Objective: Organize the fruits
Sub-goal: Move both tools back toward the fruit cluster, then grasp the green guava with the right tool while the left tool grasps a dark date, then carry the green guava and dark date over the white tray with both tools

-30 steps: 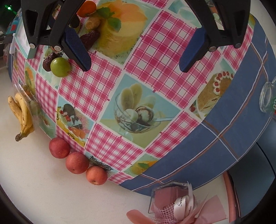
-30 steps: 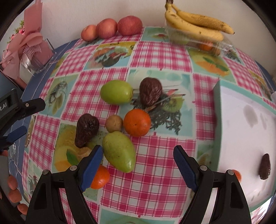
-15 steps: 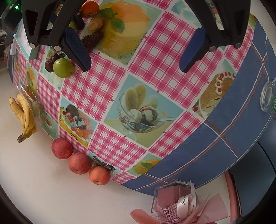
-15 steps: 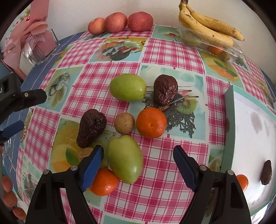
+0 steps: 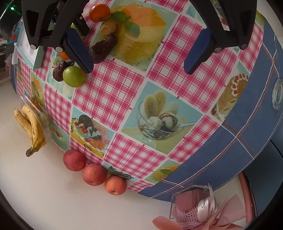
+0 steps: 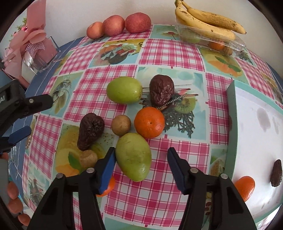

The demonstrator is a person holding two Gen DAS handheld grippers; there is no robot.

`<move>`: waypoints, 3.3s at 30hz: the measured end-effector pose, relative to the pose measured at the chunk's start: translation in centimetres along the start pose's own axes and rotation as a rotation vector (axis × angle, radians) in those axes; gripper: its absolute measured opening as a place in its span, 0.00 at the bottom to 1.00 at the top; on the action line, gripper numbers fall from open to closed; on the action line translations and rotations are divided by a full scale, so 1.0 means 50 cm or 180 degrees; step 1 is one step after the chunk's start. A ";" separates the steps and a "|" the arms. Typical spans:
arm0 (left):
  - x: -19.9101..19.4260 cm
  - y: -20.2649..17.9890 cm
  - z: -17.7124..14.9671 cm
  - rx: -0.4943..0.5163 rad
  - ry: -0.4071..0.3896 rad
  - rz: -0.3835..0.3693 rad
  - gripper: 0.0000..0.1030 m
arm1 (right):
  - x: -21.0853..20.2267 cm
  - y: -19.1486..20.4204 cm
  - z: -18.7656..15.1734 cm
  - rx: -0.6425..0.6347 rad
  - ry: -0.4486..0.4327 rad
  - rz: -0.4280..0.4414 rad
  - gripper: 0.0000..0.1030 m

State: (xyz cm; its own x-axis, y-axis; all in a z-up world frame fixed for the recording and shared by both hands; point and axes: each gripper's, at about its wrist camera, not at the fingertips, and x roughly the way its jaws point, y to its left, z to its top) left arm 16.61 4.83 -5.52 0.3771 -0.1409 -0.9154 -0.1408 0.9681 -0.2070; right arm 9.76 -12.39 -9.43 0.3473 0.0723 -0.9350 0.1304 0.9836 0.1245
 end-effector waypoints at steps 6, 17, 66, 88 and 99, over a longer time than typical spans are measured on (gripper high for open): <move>0.004 -0.001 -0.003 0.0018 0.0023 0.0018 1.00 | -0.002 0.004 0.002 -0.0018 -0.0002 0.0104 0.40; 0.015 -0.031 -0.014 0.0182 0.0114 -0.0096 1.00 | -0.033 -0.052 0.005 0.0242 -0.0074 0.0084 0.39; 0.055 -0.066 -0.032 0.0189 0.0387 -0.0516 0.36 | -0.021 -0.067 0.006 0.0348 -0.0045 0.0376 0.39; 0.044 -0.073 -0.036 0.0193 0.0321 -0.0596 0.28 | -0.107 -0.138 0.017 0.0671 -0.0348 0.0272 0.39; -0.030 -0.077 -0.013 0.0164 0.0009 -0.0712 0.28 | -0.142 -0.212 0.008 0.0989 -0.0453 0.0132 0.39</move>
State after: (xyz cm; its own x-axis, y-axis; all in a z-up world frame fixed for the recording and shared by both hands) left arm 16.00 1.16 -3.59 0.3910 -0.3537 -0.8497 -0.0070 0.9220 -0.3870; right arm 6.29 -23.38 -3.98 0.4815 0.0659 -0.8740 0.3824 0.8815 0.2771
